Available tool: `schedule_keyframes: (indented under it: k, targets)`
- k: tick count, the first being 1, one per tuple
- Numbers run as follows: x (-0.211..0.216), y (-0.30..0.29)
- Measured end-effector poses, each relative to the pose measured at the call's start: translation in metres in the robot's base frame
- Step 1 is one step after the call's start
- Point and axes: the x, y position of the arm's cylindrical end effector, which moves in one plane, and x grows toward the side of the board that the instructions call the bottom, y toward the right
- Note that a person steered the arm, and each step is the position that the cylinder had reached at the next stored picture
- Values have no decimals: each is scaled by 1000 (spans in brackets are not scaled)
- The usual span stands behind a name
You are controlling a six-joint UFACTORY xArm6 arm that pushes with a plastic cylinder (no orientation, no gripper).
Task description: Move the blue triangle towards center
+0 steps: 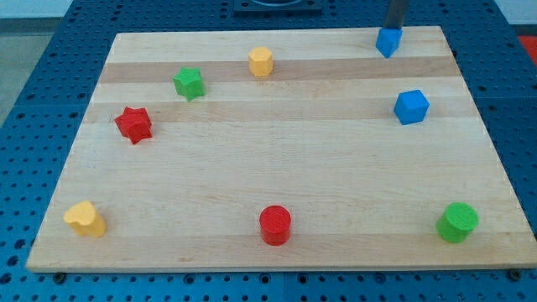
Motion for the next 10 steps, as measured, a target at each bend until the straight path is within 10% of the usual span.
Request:
schedule_keyframes:
  k: [5,10]
  targets:
    - [45,25]
    - [93,-131]
